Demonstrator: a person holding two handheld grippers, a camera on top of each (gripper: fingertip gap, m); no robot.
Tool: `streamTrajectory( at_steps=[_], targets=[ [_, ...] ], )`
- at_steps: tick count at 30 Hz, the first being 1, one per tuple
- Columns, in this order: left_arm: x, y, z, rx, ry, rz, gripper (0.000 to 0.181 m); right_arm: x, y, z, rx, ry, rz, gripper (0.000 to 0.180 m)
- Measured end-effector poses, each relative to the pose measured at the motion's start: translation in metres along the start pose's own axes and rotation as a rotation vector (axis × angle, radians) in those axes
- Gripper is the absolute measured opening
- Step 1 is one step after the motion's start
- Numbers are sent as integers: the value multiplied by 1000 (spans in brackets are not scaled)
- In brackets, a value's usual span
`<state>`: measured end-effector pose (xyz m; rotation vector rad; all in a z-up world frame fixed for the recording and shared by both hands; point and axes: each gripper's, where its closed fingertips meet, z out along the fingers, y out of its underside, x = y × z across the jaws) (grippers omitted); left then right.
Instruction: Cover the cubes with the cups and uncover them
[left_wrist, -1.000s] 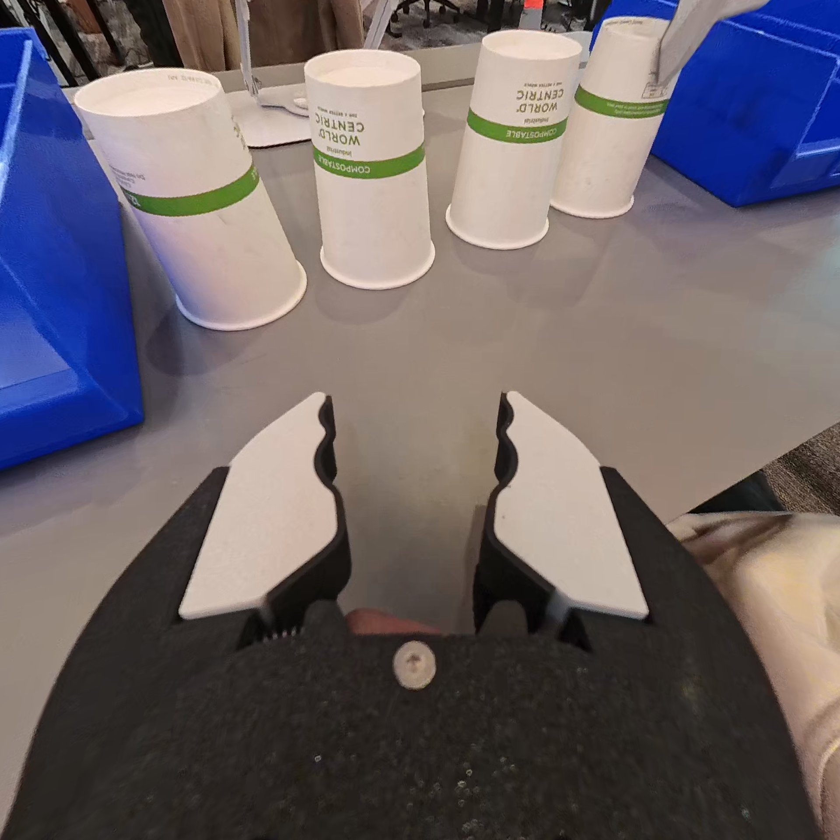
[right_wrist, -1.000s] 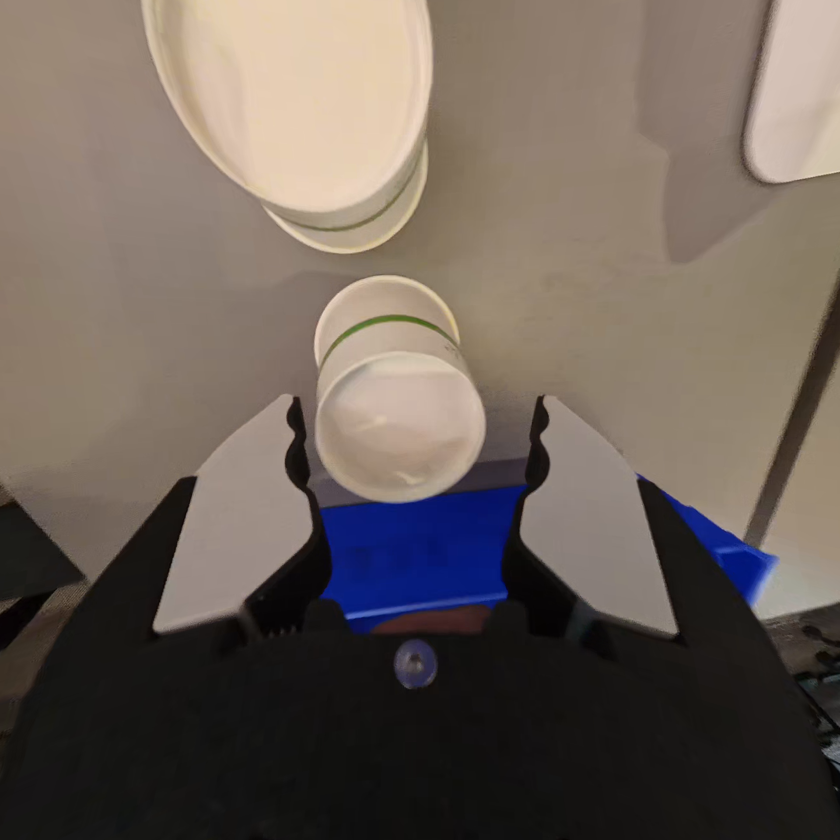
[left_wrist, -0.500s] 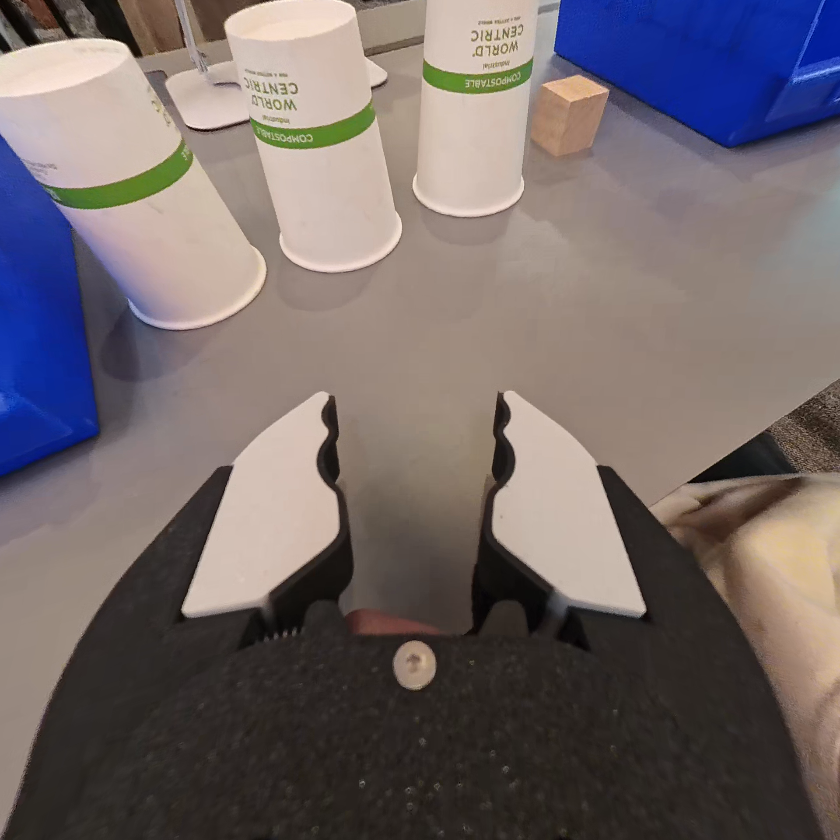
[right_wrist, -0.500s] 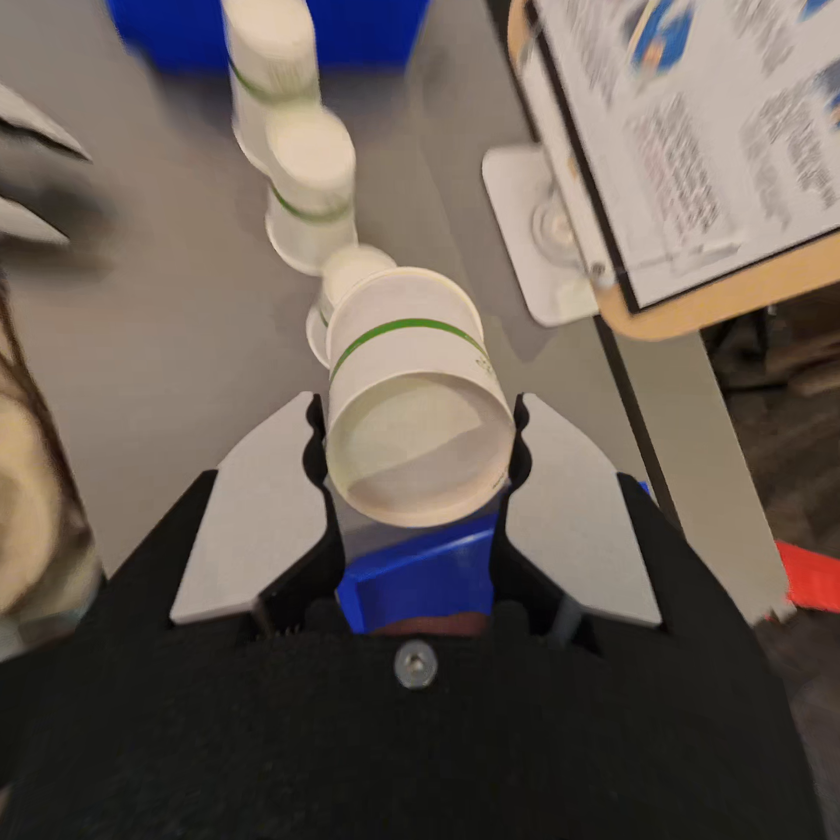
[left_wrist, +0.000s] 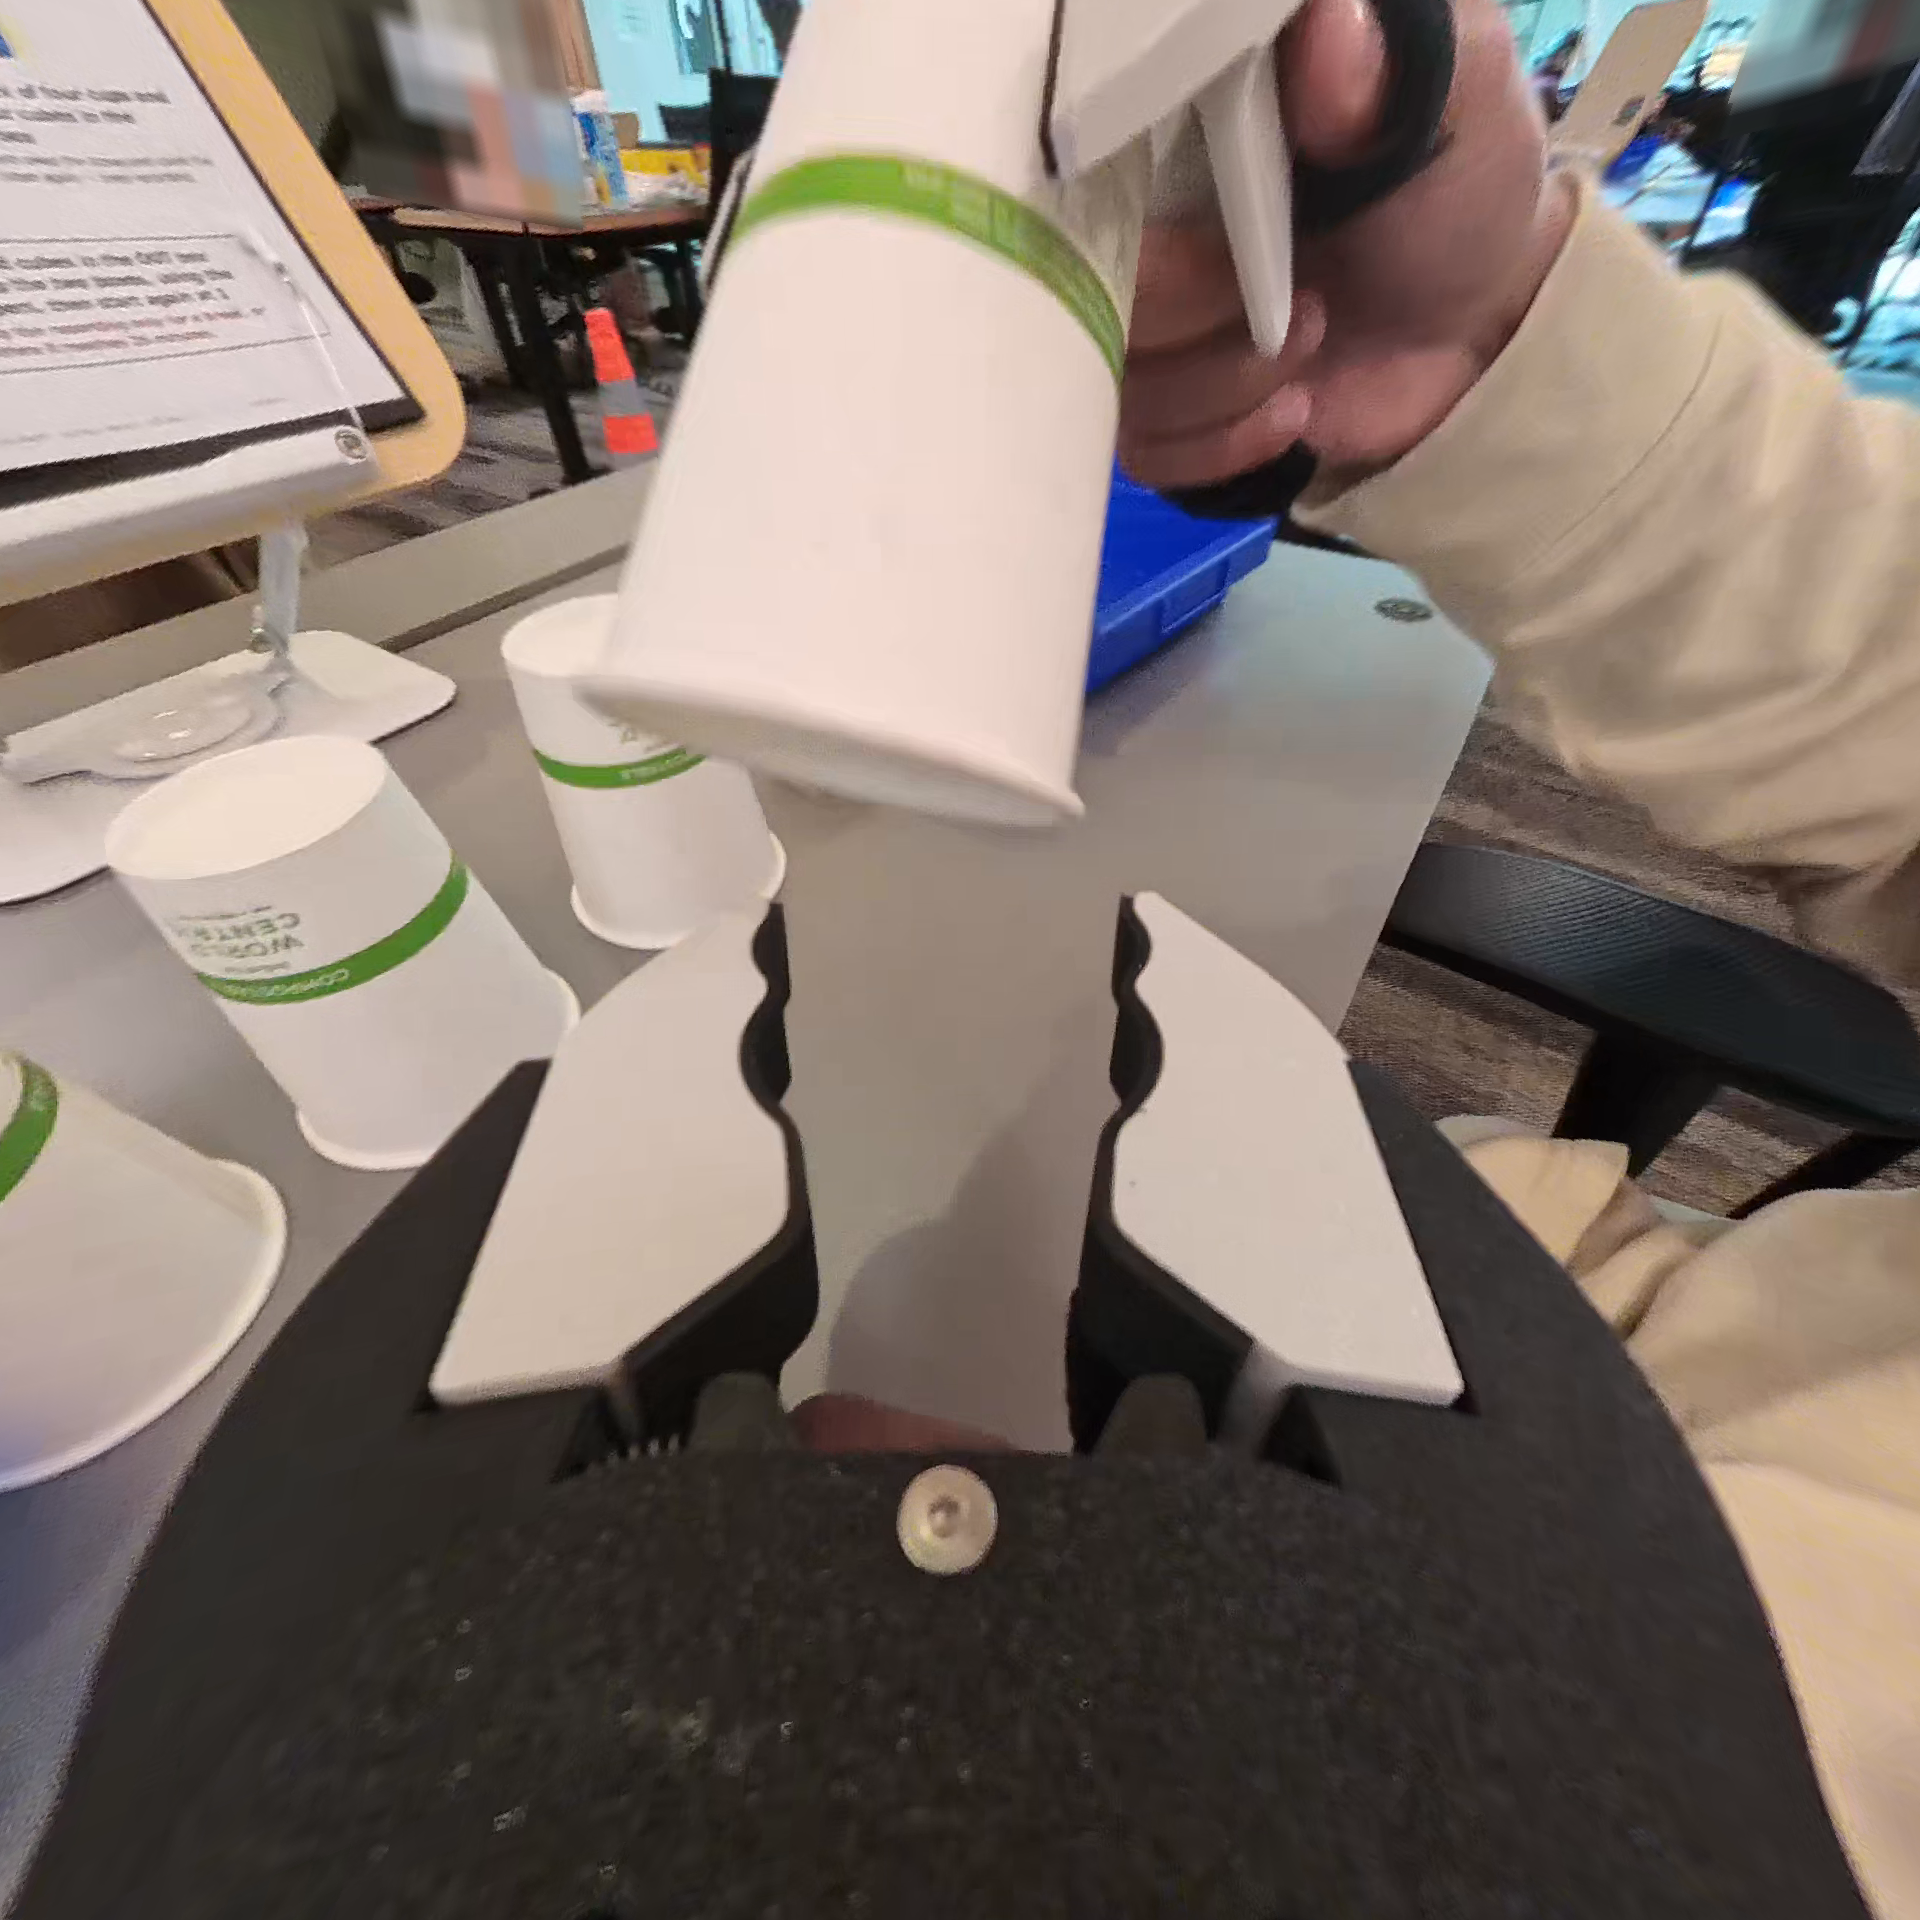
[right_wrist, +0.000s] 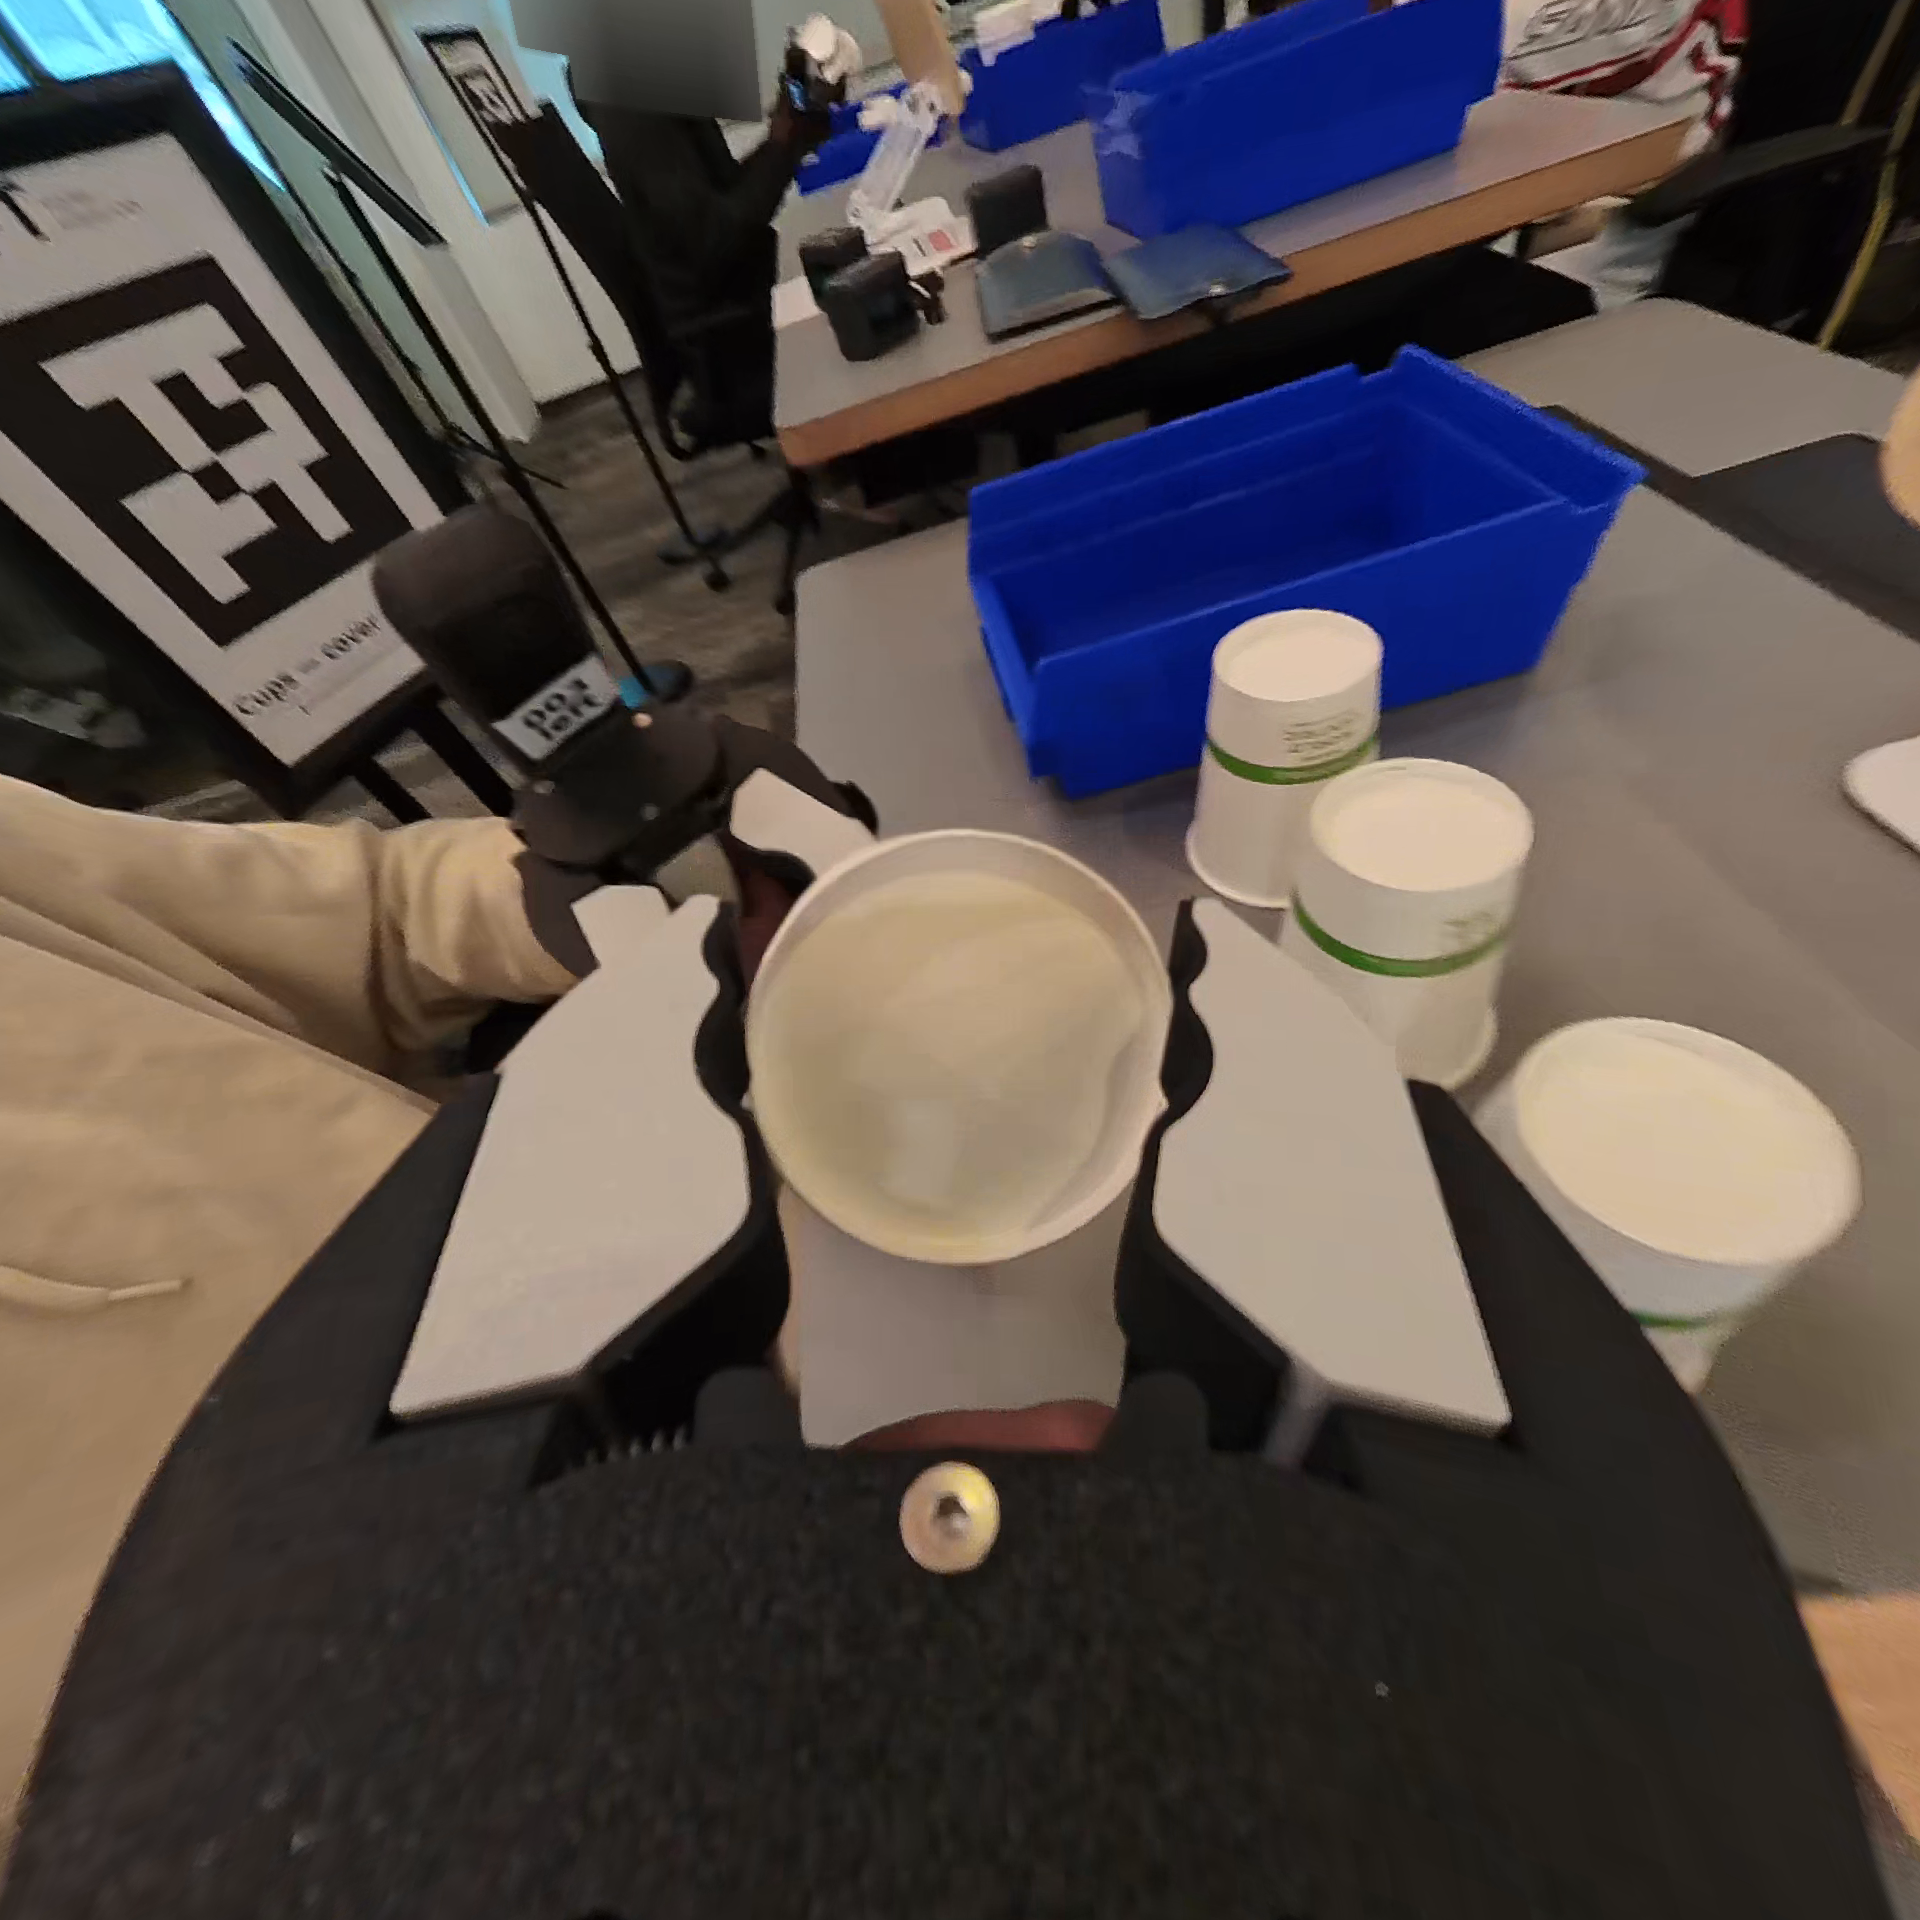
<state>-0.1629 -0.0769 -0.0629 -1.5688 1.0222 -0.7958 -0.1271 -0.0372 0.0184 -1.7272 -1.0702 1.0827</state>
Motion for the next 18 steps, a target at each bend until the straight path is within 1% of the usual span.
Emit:
streamTrajectory(
  at_steps=[1,3,6,9,12,13,14,15,17,18],
  targets=[
    [2,-1,2,1,28,-12,60,-3,0,5,15,-21,19,78],
    [7,-4,5,20,86,-36,60,-5,-1,13,34,-45,55,78],
    [15,-8,5,62,161,-94,58,-3,1,22,58,-35,92,78],
    [21,-9,5,80,229,-203,58,-4,1,26,72,-39,97,78],
    [21,-18,-1,147,290,-320,43,-7,2,25,89,-40,97,78],
    [20,-23,-5,176,305,-337,33,-8,4,24,92,-40,95,78],
    [17,-26,-9,198,307,-343,18,-9,6,23,91,-38,92,78],
    [16,-29,-13,216,322,-339,10,-9,10,22,86,-27,81,78],
    [16,-33,-20,217,366,-338,3,-11,19,20,74,-29,79,78],
    [15,-35,-23,217,374,-334,2,-12,24,19,66,-30,80,78]
  ],
)
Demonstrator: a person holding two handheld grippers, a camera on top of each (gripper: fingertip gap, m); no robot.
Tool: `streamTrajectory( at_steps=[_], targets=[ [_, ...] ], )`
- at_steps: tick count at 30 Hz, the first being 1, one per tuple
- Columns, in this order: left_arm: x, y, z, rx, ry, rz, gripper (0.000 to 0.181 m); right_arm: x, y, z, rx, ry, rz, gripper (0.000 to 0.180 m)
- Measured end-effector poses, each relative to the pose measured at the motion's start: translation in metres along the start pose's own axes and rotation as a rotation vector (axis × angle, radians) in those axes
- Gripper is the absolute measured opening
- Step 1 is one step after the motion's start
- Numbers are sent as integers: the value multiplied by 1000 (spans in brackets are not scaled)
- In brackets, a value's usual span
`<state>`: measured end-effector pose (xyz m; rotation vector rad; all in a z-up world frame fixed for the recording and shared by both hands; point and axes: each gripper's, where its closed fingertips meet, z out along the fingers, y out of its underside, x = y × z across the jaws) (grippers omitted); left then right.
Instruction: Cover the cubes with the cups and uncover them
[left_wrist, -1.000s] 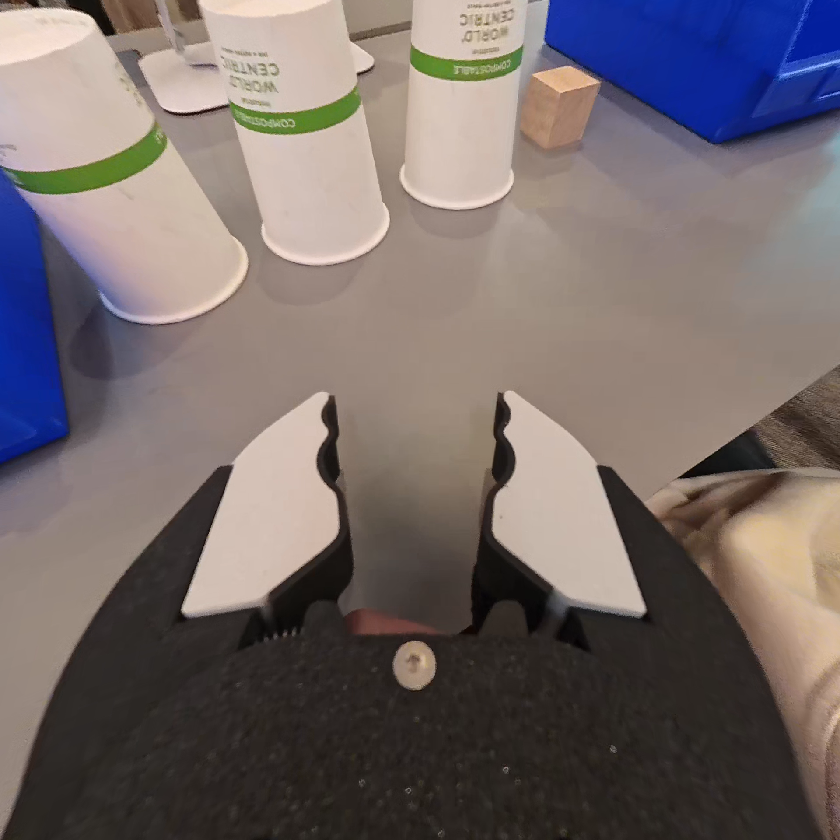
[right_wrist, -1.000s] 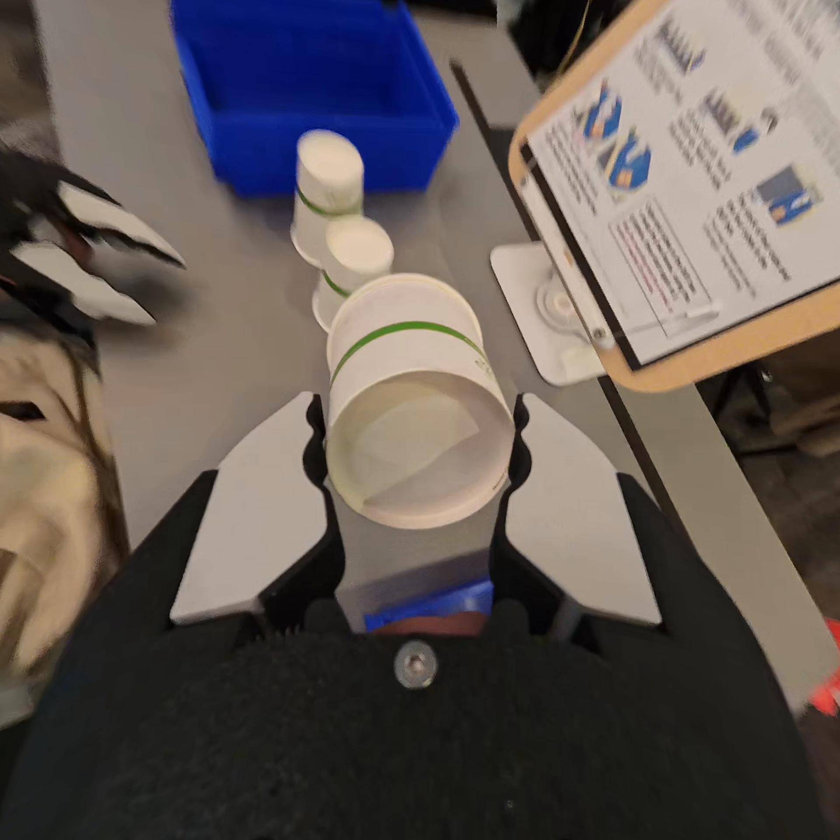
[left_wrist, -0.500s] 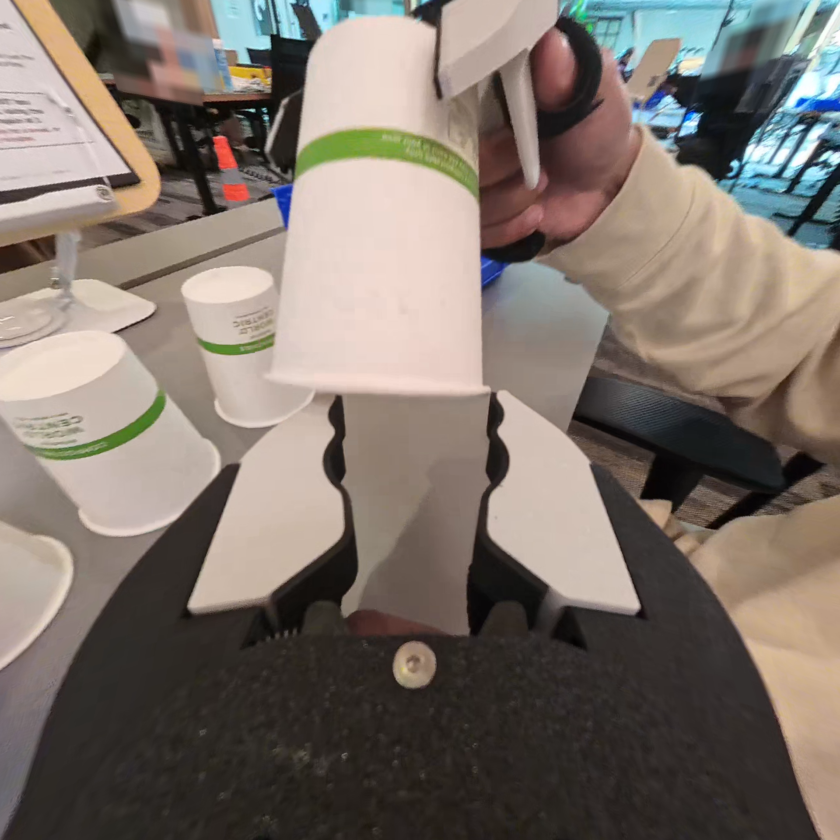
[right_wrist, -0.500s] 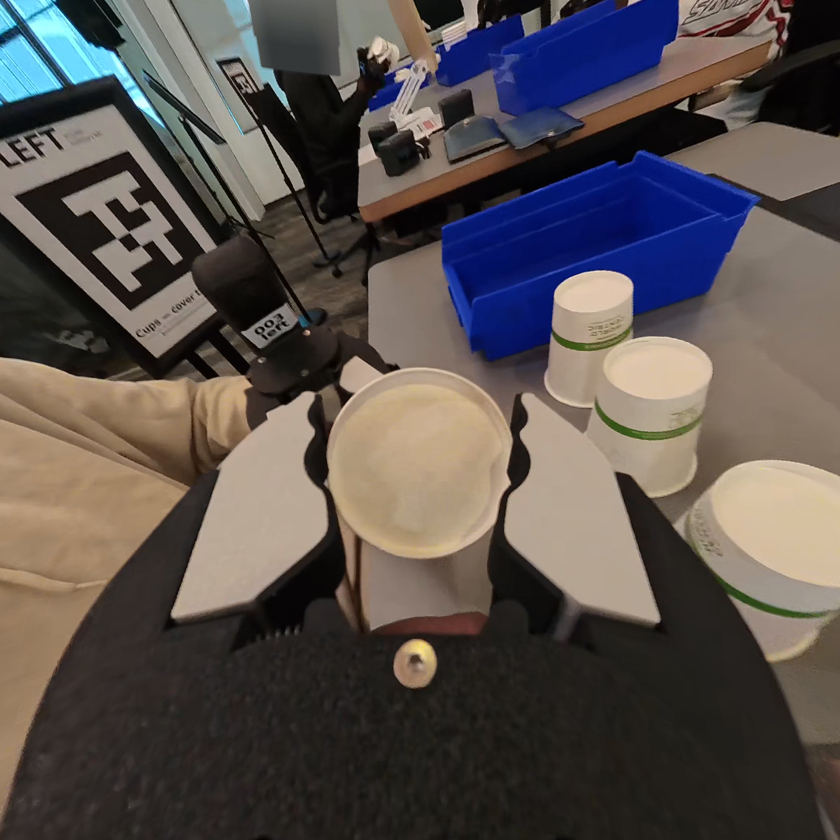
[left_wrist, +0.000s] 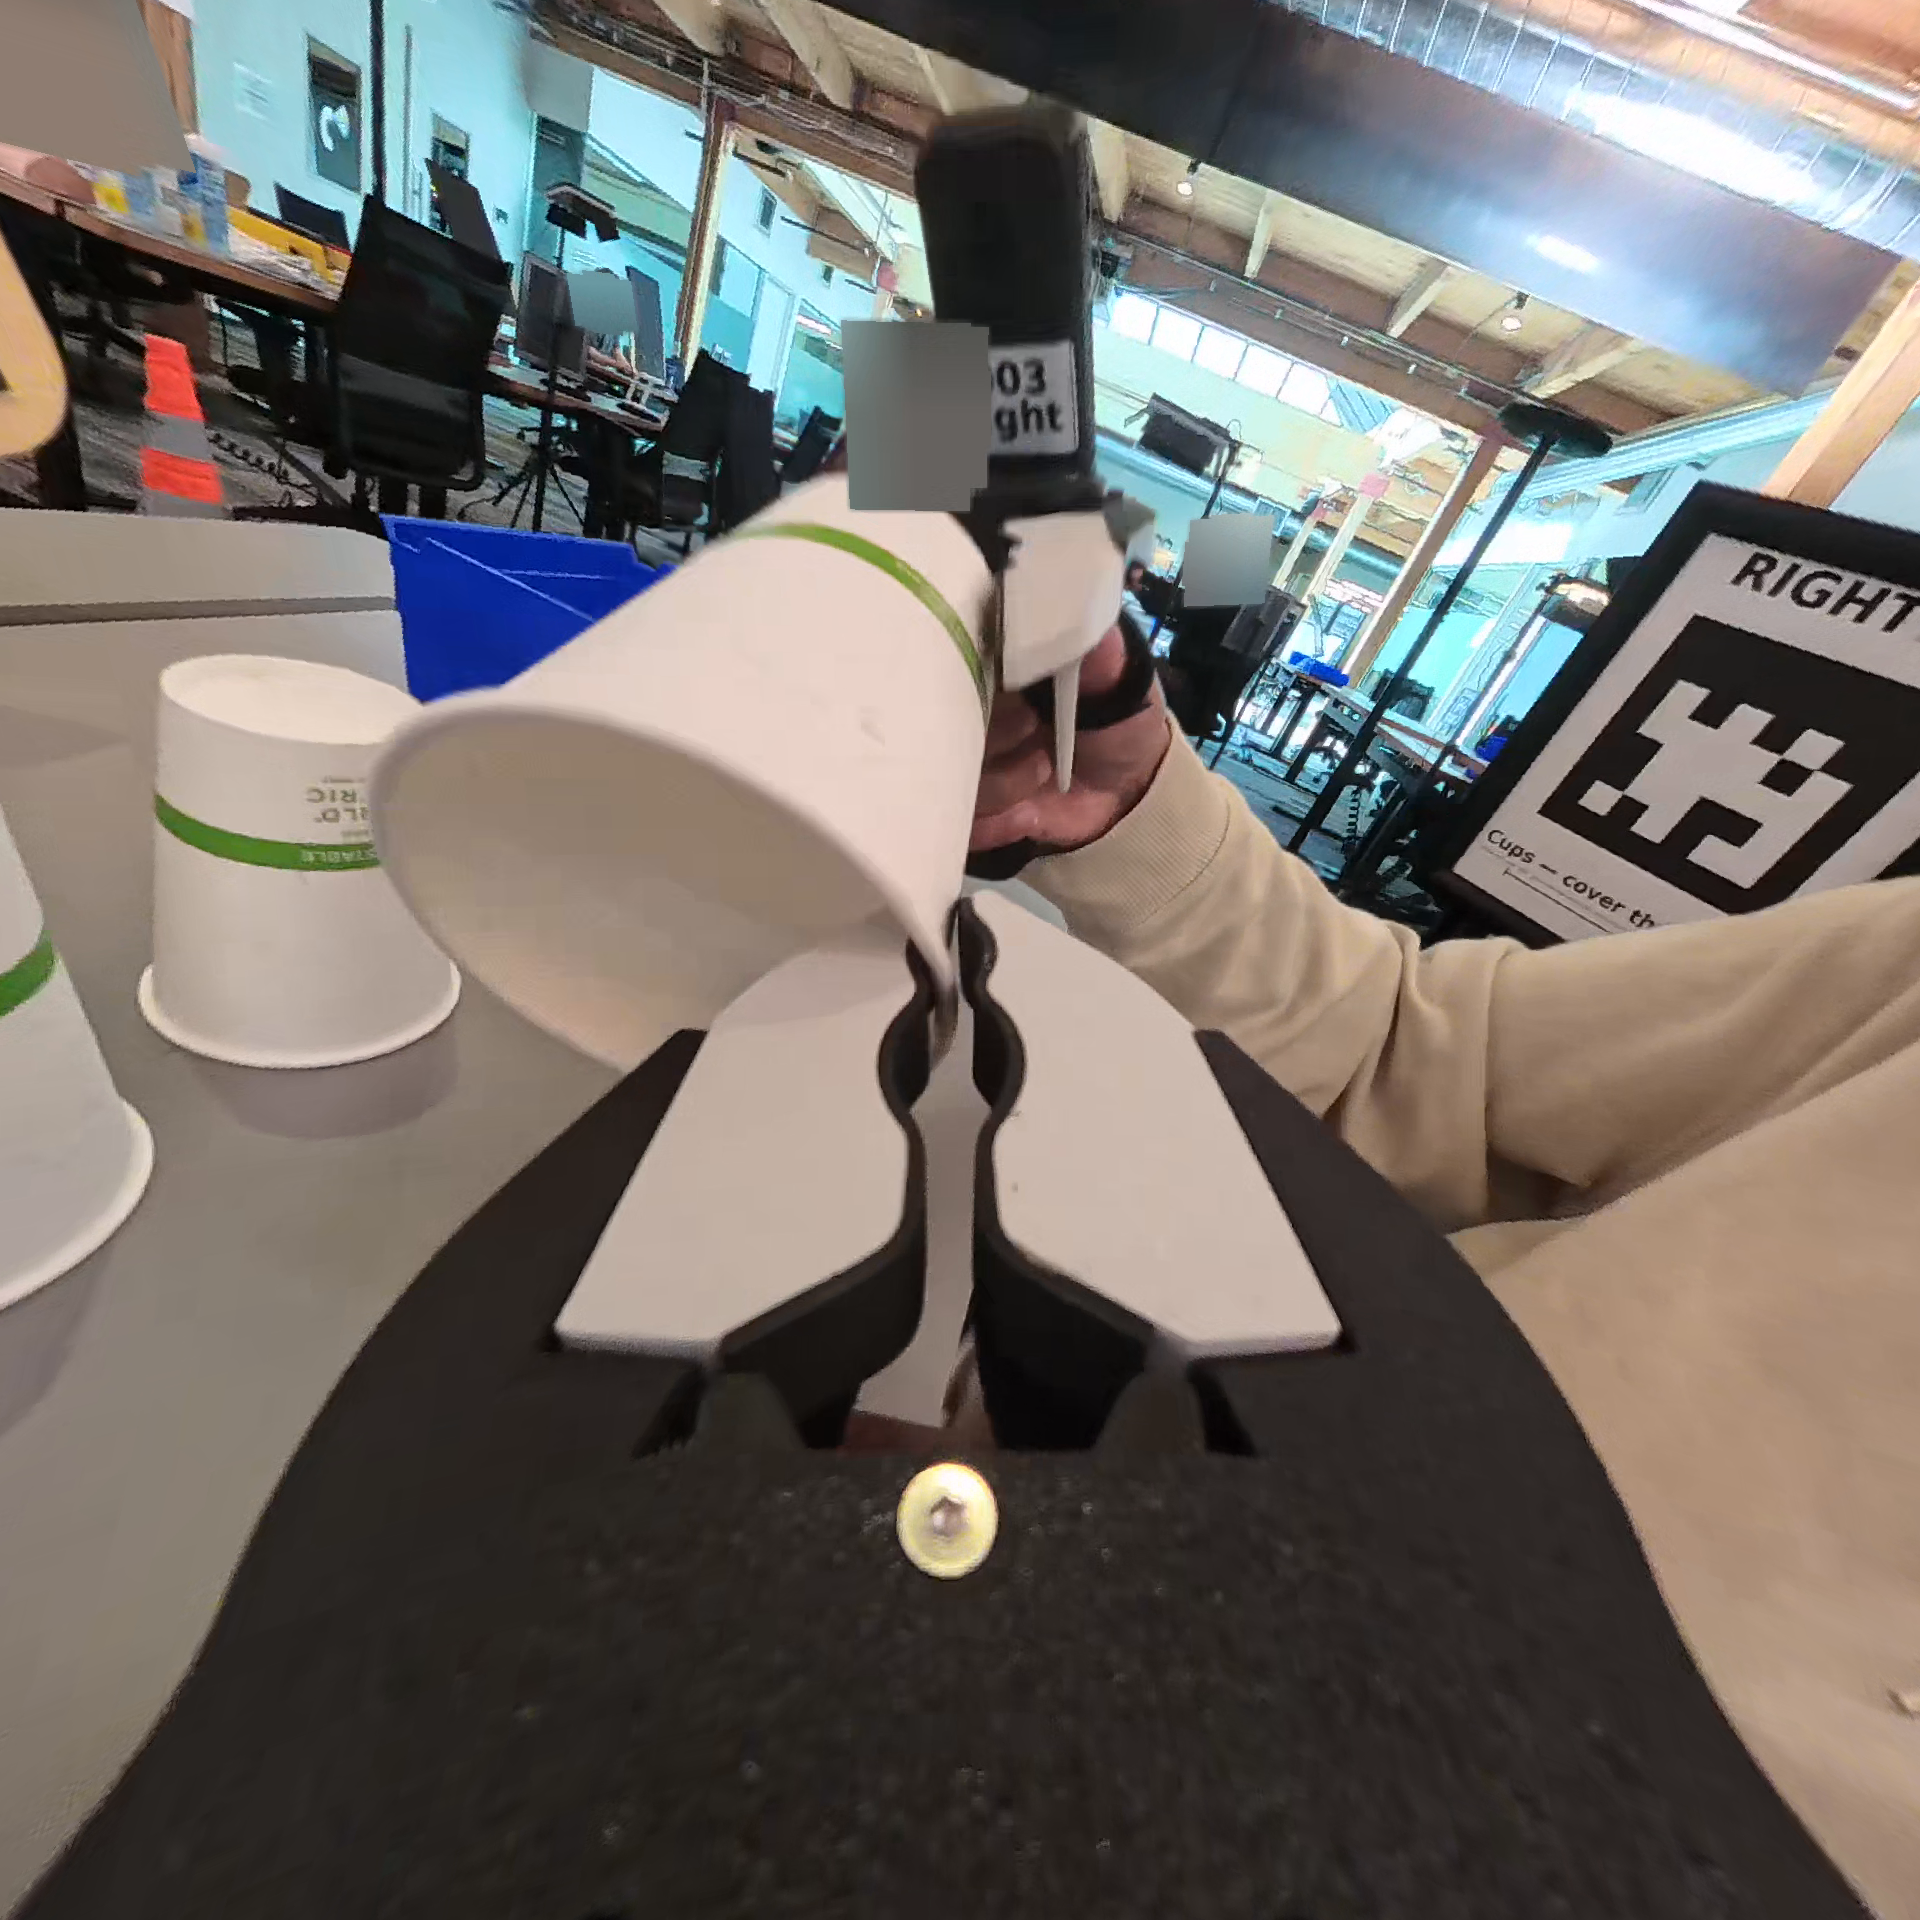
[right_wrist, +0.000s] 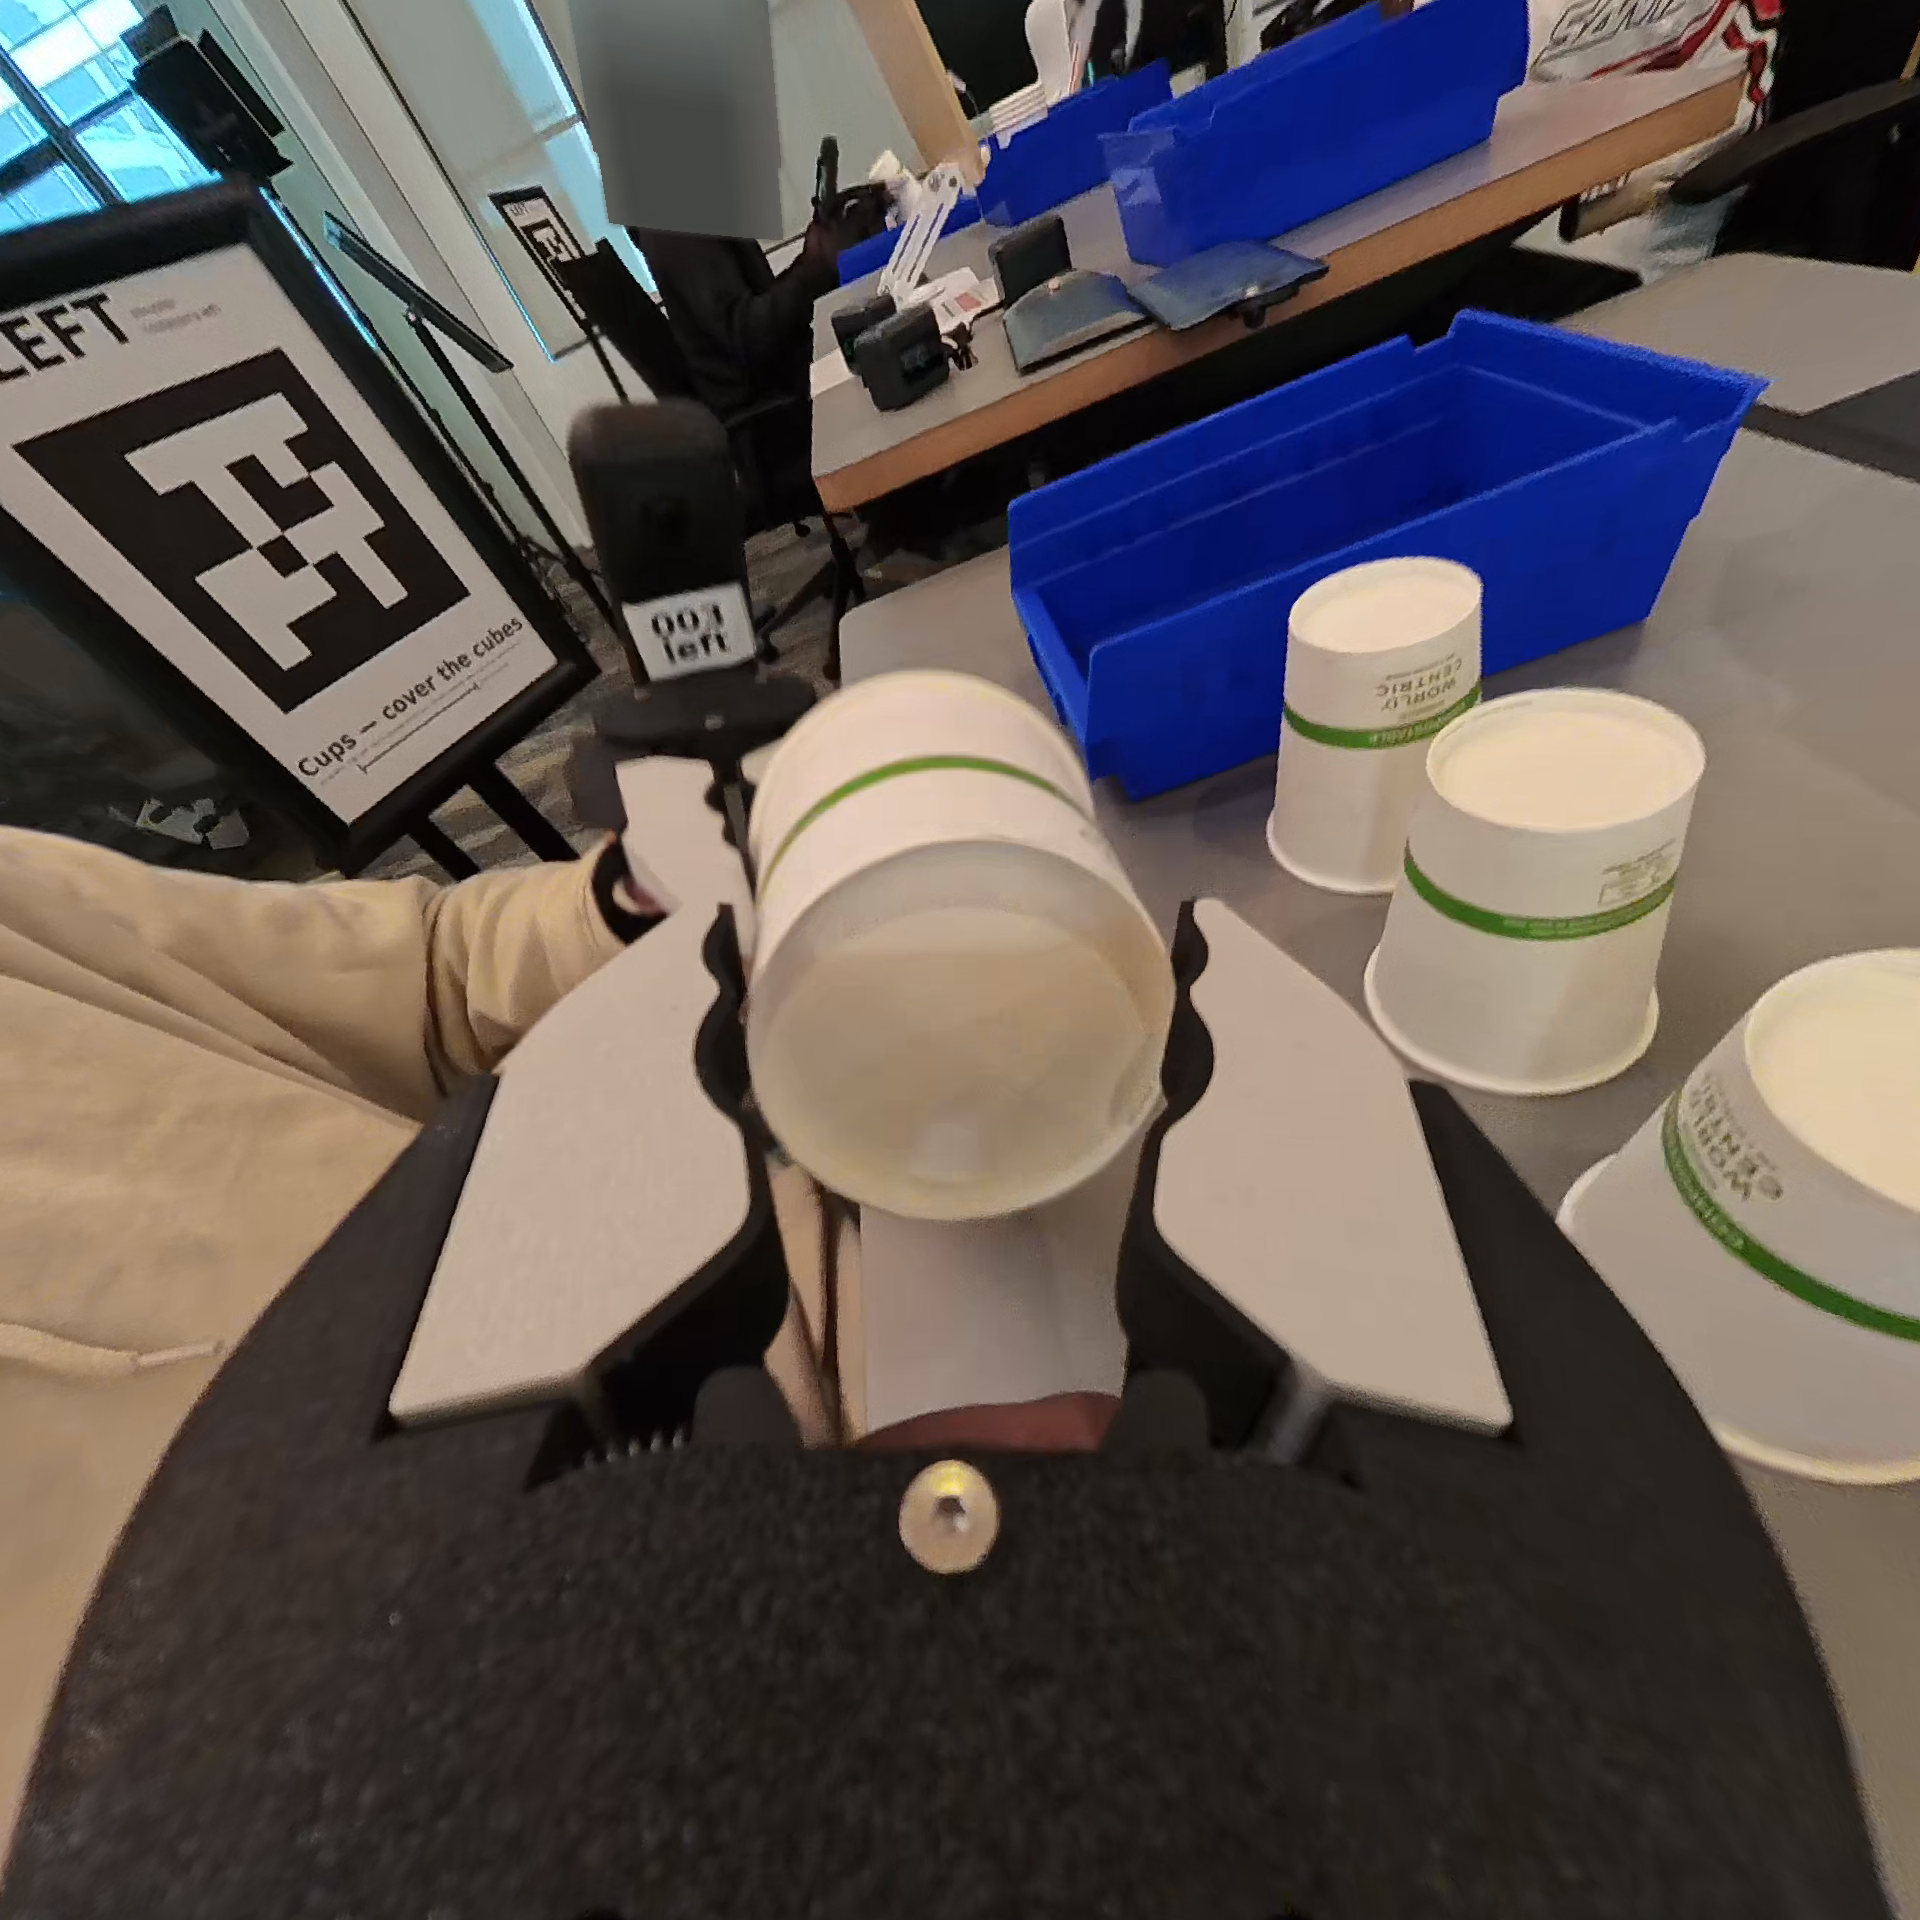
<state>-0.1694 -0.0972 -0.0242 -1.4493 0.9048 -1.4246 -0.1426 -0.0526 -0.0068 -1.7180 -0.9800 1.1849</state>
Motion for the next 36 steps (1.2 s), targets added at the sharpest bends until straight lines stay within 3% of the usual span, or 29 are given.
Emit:
streamTrajectory(
  at_steps=[6,10,15,22,26,31,36],
  targets=[
    [0,0,-23,-120,-2,136,1,5,46,-32,-32,121,-78,90],
    [-24,13,-48,-330,-103,319,0,1,79,-66,-53,221,-171,88],
    [-28,22,-62,-587,-50,423,0,7,77,-89,-62,332,-229,88],
    [3,42,-40,-853,175,567,1,-10,58,-44,-143,77,-130,89],
    [7,52,-24,-972,217,639,1,-11,57,-8,-235,-23,-106,90],
    [11,50,-11,-1022,227,702,1,-16,70,21,-382,-100,-114,93],
    [7,51,-9,-1025,207,724,1,-19,71,24,-392,-103,-142,83]
  ],
)
